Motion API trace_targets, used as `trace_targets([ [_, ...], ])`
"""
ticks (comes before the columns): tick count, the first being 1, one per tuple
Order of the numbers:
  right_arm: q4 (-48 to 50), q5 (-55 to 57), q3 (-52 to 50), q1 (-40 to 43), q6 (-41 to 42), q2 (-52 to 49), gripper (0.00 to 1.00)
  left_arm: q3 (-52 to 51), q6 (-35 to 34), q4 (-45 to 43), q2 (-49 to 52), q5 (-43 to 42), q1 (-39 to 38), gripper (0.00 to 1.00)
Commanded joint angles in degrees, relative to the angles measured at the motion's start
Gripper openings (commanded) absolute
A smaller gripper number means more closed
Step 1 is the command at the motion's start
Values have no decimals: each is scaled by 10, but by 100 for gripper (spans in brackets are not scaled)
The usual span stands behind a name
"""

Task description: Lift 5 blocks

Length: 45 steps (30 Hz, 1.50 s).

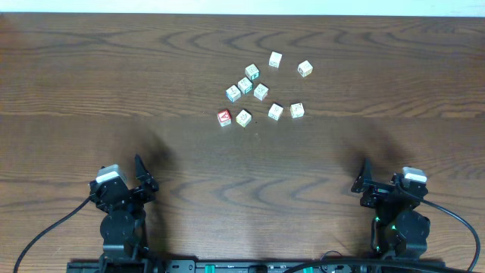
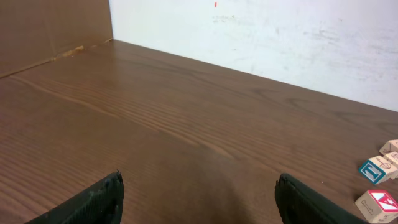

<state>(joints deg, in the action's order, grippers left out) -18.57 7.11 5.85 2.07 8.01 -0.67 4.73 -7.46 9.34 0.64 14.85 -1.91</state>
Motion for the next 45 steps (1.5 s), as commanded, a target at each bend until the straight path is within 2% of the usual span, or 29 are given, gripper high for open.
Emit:
trace_targets([
  [1,0,-1,-2,-7,-8,3,99,-18,5,0,1,-9,2,78],
  [30,8,-6,-2,-7,-8,3,99,-18,5,0,1,-9,2,78],
  [45,4,-94,-2,-7,-8,3,99,-18,5,-2,1,-9,2,78],
])
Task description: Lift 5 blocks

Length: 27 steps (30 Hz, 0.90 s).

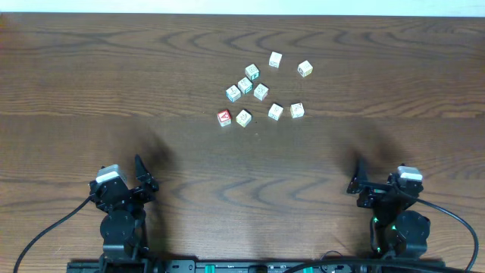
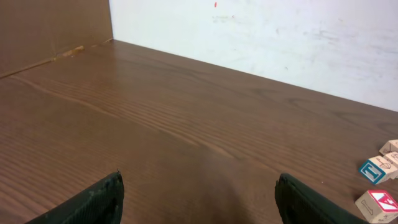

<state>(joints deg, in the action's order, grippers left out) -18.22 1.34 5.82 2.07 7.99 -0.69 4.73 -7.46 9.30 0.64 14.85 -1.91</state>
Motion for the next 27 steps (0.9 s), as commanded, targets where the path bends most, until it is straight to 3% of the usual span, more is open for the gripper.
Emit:
trace_targets([
  [1,2,-52,-1,-7,-8,3,99,-18,5,-1,1,-9,2,78],
  [9,56,-137,25,-7,-4,-8,99,-18,5,0,1,-9,2,78],
  [14,56,-134,69,-7,-19,-85,99,-18,5,-8,1,-9,2,78],
  [15,55,-134,82,-7,-24,-104,99,-18,5,-17,1,-10,2,94],
  [16,50,-134,104,-7,-31,-134,99,-18,-2,-27,1,-12,2,96],
  [27,-161,-173,425,-17,-66,-446,99,-18,-3,-29,1,-23,2,96],
])
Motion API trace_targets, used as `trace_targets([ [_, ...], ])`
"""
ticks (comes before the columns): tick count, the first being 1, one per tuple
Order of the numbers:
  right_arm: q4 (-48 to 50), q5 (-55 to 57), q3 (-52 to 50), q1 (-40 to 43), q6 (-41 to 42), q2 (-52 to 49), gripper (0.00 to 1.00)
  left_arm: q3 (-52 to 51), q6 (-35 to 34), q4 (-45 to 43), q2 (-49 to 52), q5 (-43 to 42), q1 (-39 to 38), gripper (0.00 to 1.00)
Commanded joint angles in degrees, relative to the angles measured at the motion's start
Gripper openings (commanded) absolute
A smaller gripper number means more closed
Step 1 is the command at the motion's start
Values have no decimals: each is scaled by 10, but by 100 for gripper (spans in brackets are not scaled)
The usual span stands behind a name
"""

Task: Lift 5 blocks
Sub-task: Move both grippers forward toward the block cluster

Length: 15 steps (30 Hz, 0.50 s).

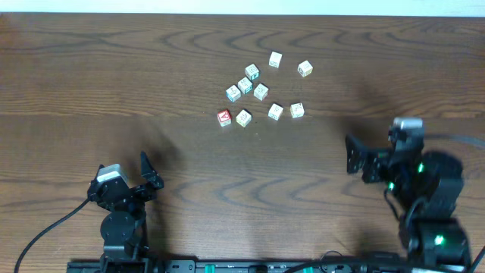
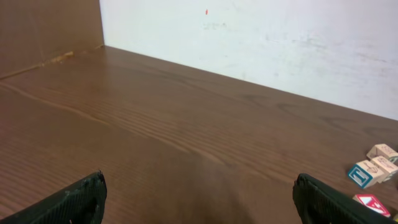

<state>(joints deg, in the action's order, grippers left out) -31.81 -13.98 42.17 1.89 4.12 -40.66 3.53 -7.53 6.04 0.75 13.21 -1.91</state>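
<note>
Several small lettered cube blocks (image 1: pixel 261 92) lie scattered at the table's far middle, among them a red-faced one (image 1: pixel 224 117). In the left wrist view a blue-faced block (image 2: pixel 362 174) and a red-faced one (image 2: pixel 373 203) show at the right edge. My left gripper (image 1: pixel 150 172) sits near the front edge, open and empty, its fingertips (image 2: pixel 87 194) wide apart over bare wood. My right gripper (image 1: pixel 352 155) is raised at the right, pointing left. It looks open and holds nothing, well short of the blocks.
The wooden table (image 1: pixel 114 76) stretches bare on the left and right of the block cluster. A white wall (image 2: pixel 280 43) rises behind the far edge, with a brown board (image 2: pixel 43 25) at the left. Cables trail from both arm bases.
My right arm has left its spot by the front edge and now stands higher and farther forward. My left gripper has shifted slightly, its fingers a little wider apart in its view.
Both arms first rested at the front edge with the blocks untouched at the far middle. The right gripper then sat slightly farther left. Now the right arm is raised toward the middle, the left has barely shifted, and no block has moved.
</note>
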Motion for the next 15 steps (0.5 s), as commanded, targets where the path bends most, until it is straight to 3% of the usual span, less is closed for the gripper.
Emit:
trace_targets([
  [1,-37,-20,80,-19,-27,-61,99,-6,-3,-3,0,-6,2,96],
  [5,-71,-21,142,-41,-27,-110,99,-5,-4,-29,0,-10,2,96],
  [11,-77,-33,151,-53,-28,-123,99,14,6,-13,12,-145,2,96],
  [15,-79,-34,150,-53,-34,-132,99,62,5,14,70,-156,2,96],
])
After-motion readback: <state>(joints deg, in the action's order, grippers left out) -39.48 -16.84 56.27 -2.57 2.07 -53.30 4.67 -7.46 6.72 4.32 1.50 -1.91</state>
